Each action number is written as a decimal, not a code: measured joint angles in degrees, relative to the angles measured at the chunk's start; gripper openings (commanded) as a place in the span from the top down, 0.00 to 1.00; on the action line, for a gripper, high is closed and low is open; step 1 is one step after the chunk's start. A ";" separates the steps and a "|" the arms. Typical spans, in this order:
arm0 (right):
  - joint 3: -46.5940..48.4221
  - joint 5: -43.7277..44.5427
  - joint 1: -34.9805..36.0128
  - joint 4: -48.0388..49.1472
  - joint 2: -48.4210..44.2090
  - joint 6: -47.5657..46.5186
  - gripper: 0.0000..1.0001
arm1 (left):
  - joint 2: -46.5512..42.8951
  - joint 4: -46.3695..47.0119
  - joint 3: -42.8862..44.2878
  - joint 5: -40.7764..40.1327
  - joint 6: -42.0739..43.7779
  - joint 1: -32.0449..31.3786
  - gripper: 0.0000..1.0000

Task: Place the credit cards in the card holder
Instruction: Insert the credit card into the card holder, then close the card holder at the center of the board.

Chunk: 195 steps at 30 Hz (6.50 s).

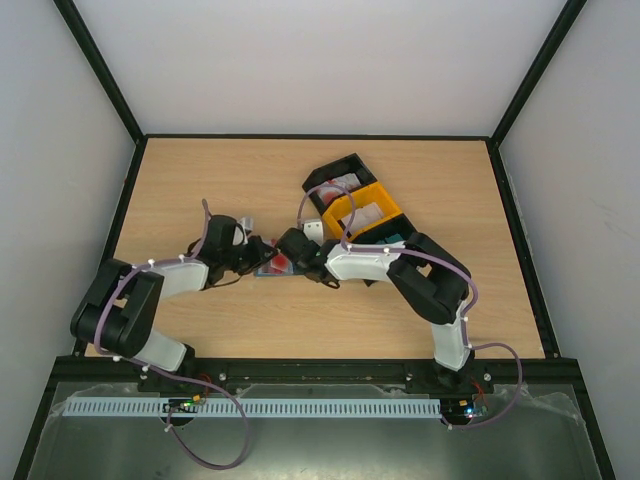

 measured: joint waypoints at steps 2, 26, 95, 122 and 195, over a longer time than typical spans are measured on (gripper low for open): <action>0.00 2.32 0.00 -1.62 0.00 0.57 0.40 | 0.83 0.11 0.63 0.52 0.20 -0.11 0.97; -8.09 -9.57 -7.02 4.35 -4.70 4.90 0.72 | 8.37 1.05 5.88 -2.43 6.29 -4.37 0.97; -13.33 -22.47 -10.14 16.50 -6.10 7.69 0.78 | 10.10 5.11 4.31 -9.27 -1.18 -13.51 0.45; -16.59 -34.69 -10.01 22.99 -6.47 8.11 0.78 | -0.24 -21.88 8.90 -21.66 -3.43 -16.39 0.18; -7.54 -22.73 -8.41 4.24 -11.26 -1.81 0.98 | -15.96 -26.29 -4.70 -21.00 -2.03 -4.37 0.49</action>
